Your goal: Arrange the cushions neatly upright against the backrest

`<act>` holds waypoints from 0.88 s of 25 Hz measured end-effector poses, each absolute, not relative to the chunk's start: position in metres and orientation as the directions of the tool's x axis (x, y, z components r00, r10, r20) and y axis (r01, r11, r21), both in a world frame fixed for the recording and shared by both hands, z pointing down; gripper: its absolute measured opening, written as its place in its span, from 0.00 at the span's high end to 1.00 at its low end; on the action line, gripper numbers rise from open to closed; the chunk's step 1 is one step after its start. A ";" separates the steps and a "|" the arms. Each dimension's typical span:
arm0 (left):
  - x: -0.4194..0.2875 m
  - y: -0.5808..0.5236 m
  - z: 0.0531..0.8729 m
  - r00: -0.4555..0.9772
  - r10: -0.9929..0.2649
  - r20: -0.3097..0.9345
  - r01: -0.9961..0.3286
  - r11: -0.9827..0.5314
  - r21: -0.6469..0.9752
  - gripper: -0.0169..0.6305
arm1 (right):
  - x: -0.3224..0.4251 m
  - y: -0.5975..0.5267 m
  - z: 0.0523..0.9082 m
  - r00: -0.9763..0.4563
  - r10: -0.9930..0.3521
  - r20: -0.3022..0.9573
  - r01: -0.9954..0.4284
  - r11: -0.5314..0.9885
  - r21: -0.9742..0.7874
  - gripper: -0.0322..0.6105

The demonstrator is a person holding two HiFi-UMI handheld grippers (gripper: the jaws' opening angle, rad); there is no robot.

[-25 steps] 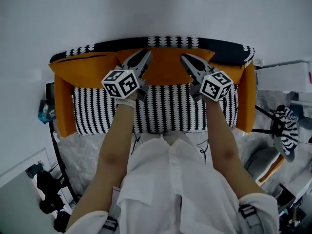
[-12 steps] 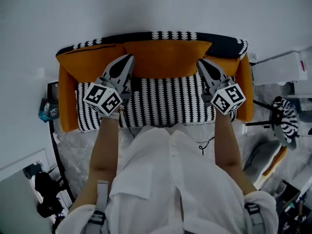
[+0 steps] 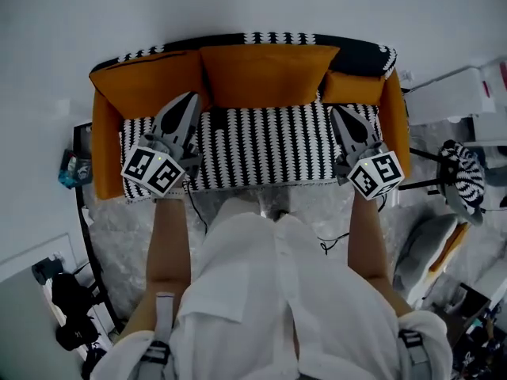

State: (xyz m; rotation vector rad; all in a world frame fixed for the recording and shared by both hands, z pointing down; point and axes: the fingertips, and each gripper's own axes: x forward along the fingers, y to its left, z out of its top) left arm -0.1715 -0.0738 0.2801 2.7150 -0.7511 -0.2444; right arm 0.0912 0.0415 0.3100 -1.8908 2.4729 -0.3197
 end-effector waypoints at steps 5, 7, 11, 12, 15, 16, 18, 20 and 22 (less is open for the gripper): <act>-0.180 -0.002 0.264 0.827 -0.556 -0.084 -0.506 -0.802 0.317 0.95 | 0.101 0.093 0.291 -0.309 -0.947 0.087 -0.945 0.295 -0.143 0.94; -0.175 0.029 0.255 0.812 -0.575 -0.102 -0.524 -0.794 0.306 0.95 | 0.111 0.117 0.280 -0.324 -0.943 0.070 -0.942 0.315 -0.116 0.94; -0.171 0.106 0.249 0.797 -0.594 -0.111 -0.548 -0.787 0.283 0.95 | 0.122 0.185 0.265 -0.312 -0.950 0.028 -0.947 0.308 -0.095 0.94; -0.171 0.123 0.249 0.797 -0.595 -0.106 -0.552 -0.788 0.274 0.95 | 0.123 0.201 0.262 -0.313 -0.950 0.020 -0.946 0.310 -0.091 0.94; -0.176 0.174 0.251 0.789 -0.609 -0.083 -0.574 -0.778 0.255 0.95 | 0.123 0.248 0.261 -0.325 -0.945 0.024 -0.943 0.323 -0.083 0.94; -0.179 0.189 0.252 0.783 -0.617 -0.074 -0.584 -0.771 0.254 0.95 | 0.122 0.263 0.262 -0.328 -0.944 0.033 -0.943 0.324 -0.078 0.94; -0.186 0.218 0.252 0.771 -0.633 -0.060 -0.601 -0.757 0.256 0.95 | 0.123 0.290 0.265 -0.325 -0.944 0.051 -0.944 0.322 -0.070 0.94; -0.194 0.239 0.250 0.759 -0.648 -0.059 -0.617 -0.745 0.252 0.95 | 0.123 0.311 0.265 -0.323 -0.945 0.058 -0.945 0.319 -0.071 0.94; -0.203 0.253 0.248 0.746 -0.663 -0.062 -0.633 -0.734 0.246 0.95 | 0.120 0.325 0.265 -0.324 -0.944 0.055 -0.944 0.320 -0.077 0.94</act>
